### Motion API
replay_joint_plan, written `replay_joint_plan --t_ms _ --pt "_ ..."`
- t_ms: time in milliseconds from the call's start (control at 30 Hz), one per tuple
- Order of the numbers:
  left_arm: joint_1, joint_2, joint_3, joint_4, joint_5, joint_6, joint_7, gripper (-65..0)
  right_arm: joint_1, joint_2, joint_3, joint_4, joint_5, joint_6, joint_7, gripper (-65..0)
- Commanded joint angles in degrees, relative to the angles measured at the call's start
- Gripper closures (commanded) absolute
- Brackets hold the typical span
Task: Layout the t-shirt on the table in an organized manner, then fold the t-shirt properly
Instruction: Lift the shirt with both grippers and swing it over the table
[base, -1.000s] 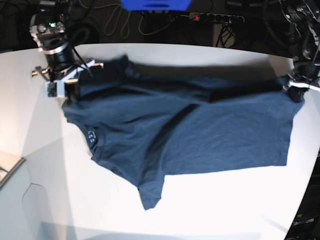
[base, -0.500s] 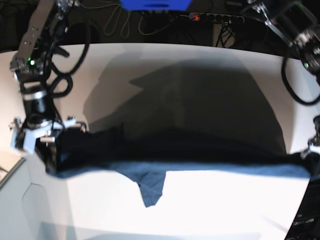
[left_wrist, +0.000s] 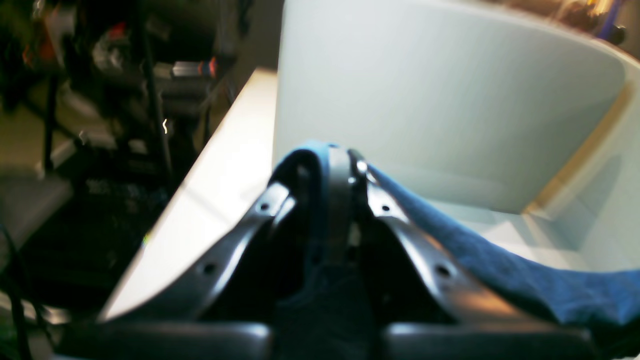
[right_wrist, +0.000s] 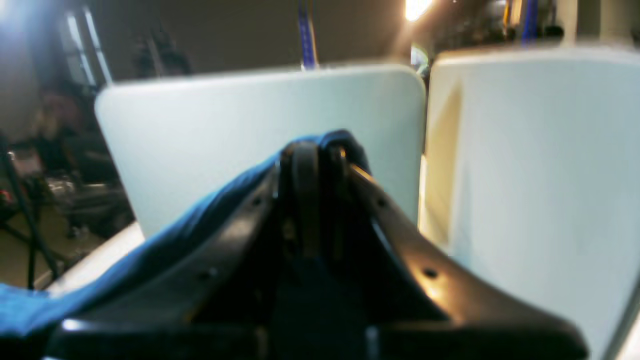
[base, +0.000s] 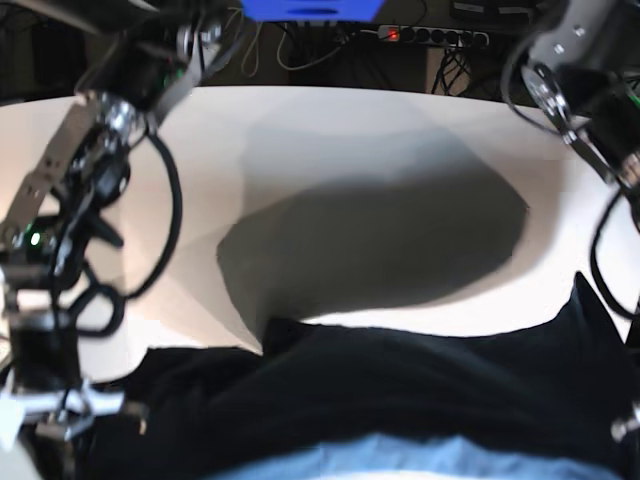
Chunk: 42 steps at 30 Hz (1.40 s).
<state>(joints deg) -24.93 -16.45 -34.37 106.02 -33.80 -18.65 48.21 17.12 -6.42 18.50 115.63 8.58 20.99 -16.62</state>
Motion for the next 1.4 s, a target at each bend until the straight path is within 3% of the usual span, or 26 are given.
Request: replay_joint_plan --t_ms 0,200,500,833,1033,1233,1367 --pt "-2.6 -1.4 0.6 0.9 -0.8 -0.1 -1.8 0.0 2.8 0.0 -0.1 1.2 0.6 0.2 2.1 0.0" --pt "-5.7 -2.6 1.4 0.9 -1.2 -0.2 -1.8 0.0 11.2 0.0 0.1 1.2 0.6 0.2 2.2 0.0" --pt "-5.8 -2.6 1.1 6.4 -1.2 -0.2 -1.8 0.0 18.3 0.2 -2.7 1.2 0.6 0.2 6.6 0.0" --pt "0.8 -1.7 -3.5 7.4 -1.3 0.1 -2.4 0.0 15.9 0.4 -3.3 1.5 0.5 0.2 9.8 0.0" --pt "5.2 0.8 -5.7 7.0 -1.2 0.1 -2.5 0.0 12.9 0.4 -3.4 -0.1 0.4 0.2 9.5 0.0" --pt "5.0 1.6 -6.1 4.4 -0.8 0.1 -2.5 0.0 13.4 0.5 -3.5 -7.9 0.3 0.2 9.5 0.0" --pt "2.9 1.7 -5.8 -3.6 -0.8 0.2 -2.5 0.0 15.5 2.3 -3.5 -18.0 0.3 0.2 9.5 0.0"
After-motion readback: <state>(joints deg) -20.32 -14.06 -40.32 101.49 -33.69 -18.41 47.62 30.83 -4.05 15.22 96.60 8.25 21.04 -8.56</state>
